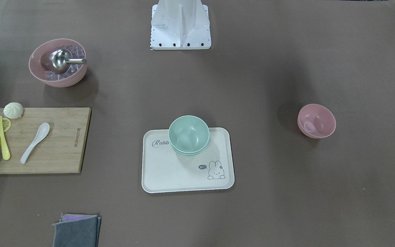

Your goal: Stack pink bowl on green and place spoon

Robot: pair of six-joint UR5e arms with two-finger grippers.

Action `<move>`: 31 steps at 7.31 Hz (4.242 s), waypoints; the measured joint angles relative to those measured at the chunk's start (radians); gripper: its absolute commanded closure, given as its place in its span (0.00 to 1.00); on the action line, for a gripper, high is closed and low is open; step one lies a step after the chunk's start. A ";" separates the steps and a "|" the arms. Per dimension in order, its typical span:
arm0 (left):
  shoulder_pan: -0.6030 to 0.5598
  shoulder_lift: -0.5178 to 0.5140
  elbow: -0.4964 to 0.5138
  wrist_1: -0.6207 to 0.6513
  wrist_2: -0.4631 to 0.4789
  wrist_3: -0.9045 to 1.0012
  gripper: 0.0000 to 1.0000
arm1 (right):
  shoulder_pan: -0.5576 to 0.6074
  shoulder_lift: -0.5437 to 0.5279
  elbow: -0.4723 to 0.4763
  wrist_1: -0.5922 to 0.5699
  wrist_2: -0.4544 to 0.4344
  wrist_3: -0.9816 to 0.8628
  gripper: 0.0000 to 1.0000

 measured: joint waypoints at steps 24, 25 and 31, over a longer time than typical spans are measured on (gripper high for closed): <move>0.363 0.005 -0.034 -0.340 -0.057 -0.710 0.08 | -0.159 -0.002 0.109 0.088 0.120 0.267 0.00; 0.421 -0.006 -0.028 -0.351 -0.041 -0.754 0.15 | -0.197 0.014 0.109 0.088 0.105 0.329 0.01; 0.514 -0.050 0.043 -0.360 -0.028 -0.783 1.00 | -0.262 0.049 0.109 0.087 0.090 0.406 0.20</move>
